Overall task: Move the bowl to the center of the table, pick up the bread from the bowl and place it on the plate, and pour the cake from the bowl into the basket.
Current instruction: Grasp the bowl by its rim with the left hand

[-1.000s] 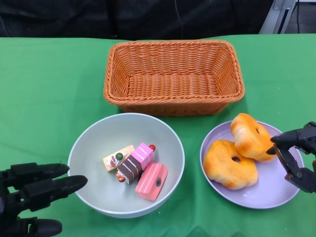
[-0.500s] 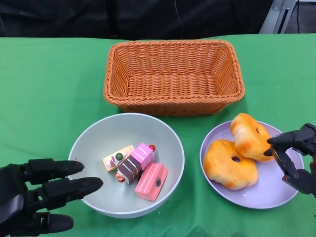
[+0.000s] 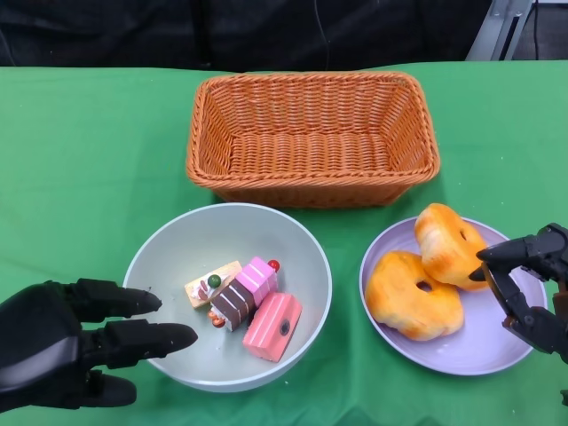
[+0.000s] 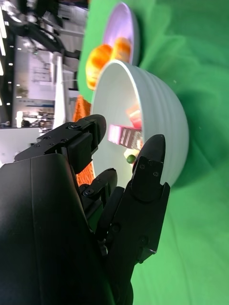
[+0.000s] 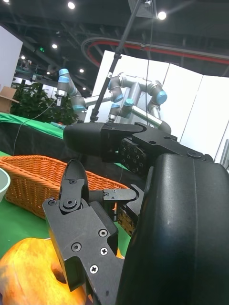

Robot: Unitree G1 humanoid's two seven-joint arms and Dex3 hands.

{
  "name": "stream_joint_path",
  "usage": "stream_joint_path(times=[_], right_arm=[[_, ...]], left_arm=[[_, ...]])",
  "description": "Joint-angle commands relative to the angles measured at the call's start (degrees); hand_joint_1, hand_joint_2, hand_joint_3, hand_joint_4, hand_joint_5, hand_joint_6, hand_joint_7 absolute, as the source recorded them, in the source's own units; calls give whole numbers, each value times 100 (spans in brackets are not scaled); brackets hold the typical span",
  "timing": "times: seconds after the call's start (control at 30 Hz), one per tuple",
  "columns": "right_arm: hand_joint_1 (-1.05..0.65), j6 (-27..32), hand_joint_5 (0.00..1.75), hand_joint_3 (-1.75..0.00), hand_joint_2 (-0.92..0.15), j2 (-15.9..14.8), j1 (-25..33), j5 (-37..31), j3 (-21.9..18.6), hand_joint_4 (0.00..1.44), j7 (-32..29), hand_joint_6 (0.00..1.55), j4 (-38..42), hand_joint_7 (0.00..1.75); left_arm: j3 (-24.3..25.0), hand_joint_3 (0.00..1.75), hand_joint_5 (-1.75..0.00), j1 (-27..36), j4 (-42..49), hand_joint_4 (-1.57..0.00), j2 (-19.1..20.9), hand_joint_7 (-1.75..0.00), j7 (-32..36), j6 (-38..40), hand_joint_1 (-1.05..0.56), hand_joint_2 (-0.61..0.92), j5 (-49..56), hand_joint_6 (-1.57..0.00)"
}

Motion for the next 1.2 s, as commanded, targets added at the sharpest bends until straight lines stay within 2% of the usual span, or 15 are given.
stream_joint_path(times=[0.03, 0.27, 0.4, 0.8, 1.2], right_arm=[[-9, 62, 115, -54, -72, -16, 97, -54, -28, 80, -62, 84, -142, 85], [-8, 126, 116, -62, -67, 0, 146, -56, -9, 79, -60, 83, -266, 89], [-9, 110, 116, -66, -66, 2, 146, -18, 16, 79, -17, 82, -284, 90], [-10, 75, 116, -67, -64, 75, 200, -107, 1, 81, -144, 83, -369, 91], [-10, 45, 117, -68, -64, 52, 198, -52, -21, 80, -85, 83, -387, 90]], left_arm=[[-383, 6, -2, -64, -54, -75, 272, -1, 255, 368, -45, 92, 22, -66], [-1101, 3, -1, -209, -92, -75, 522, 0, 578, 956, -46, 92, -49, -65], [-1436, 7, -2, -330, -113, -77, 559, -1, 660, 1253, -47, 92, -71, -66], [-2072, 11, -1, -476, -248, -76, 619, 0, 731, 1999, -49, 92, -122, -66], [-2605, 9, -2, -575, -269, -78, 574, -1, 873, 2705, -43, 92, -55, -69]])
